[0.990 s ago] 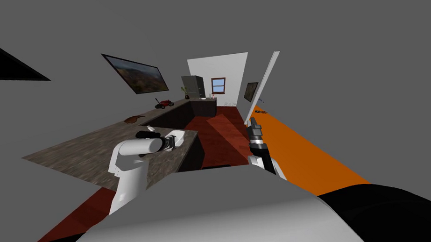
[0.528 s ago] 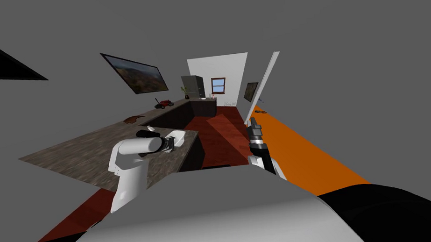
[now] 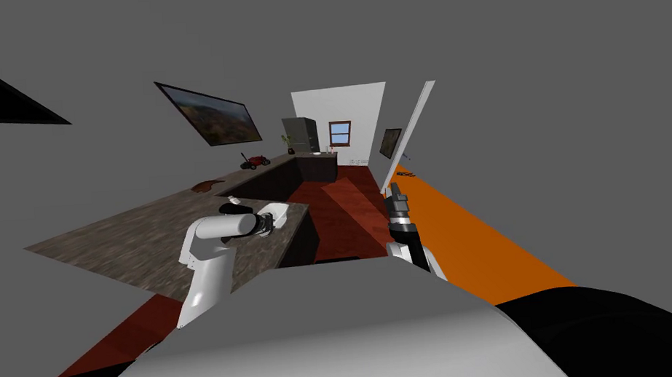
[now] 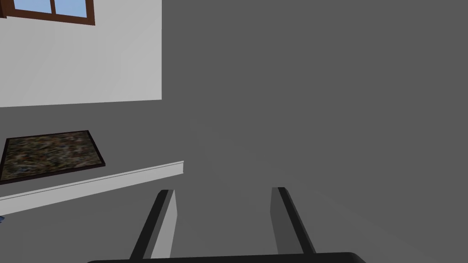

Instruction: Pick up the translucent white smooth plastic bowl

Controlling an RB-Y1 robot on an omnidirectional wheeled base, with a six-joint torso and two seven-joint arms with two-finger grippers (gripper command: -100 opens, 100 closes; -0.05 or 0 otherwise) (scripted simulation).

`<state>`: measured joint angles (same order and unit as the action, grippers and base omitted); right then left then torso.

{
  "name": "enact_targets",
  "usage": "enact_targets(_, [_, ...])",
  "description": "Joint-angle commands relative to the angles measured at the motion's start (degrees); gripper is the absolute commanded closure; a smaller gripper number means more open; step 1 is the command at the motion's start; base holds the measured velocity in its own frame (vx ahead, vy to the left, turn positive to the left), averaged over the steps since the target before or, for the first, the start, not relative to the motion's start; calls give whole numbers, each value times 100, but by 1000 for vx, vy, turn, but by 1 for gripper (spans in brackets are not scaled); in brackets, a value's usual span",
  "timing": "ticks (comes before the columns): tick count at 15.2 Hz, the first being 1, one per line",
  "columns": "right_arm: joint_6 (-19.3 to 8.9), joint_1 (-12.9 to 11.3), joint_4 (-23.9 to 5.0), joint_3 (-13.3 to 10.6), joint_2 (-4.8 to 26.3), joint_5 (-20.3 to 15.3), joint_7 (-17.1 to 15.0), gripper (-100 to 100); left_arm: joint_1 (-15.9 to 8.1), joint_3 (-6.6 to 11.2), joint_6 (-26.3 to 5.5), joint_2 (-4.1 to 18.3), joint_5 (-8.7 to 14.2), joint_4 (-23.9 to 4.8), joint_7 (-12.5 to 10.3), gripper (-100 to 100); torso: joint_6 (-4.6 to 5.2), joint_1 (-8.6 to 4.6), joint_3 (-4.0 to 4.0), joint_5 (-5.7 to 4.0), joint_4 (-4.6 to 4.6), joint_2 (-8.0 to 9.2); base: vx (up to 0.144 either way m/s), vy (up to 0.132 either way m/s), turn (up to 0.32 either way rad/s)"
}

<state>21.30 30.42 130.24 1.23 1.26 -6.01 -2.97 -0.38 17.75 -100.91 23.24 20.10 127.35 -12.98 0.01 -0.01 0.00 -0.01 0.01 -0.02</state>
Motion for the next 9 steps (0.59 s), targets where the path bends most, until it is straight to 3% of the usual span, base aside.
enact_targets(1, [0, 0, 0, 0, 0, 0, 0, 0, 0, 0, 0, 0, 0, 0, 0, 100, 0, 0, 0, 0, 0, 0, 0, 0, 0])
enact_targets(3, [0, 0, 0, 0, 0, 0, 0, 0, 0, 2, -1, 1, -2, -1, -1, 100, 1, 0, 0, 1, 0, 0, 0, 0, 0])
enact_targets(4, [0, 0, 0, 0, 0, 0, 0, 0, 5, 46, -189, 15, 57, 202, -44, 100, 0, 0, 1, 0, 1, 0, 1, 3, 11])
enact_targets(8, [0, 0, 0, 0, 0, 0, 0, 0, 11, 103, -459, 33, 134, 477, -107, 100, -2, -3, 8, -7, 8, 8, 4, 8, 11])
enact_targets(9, [0, 0, 0, 0, 0, 0, 0, 0, 2, 80, -360, 27, 108, 374, -84, 100, -2, -4, 10, -8, 9, 9, 2, 5, 4])
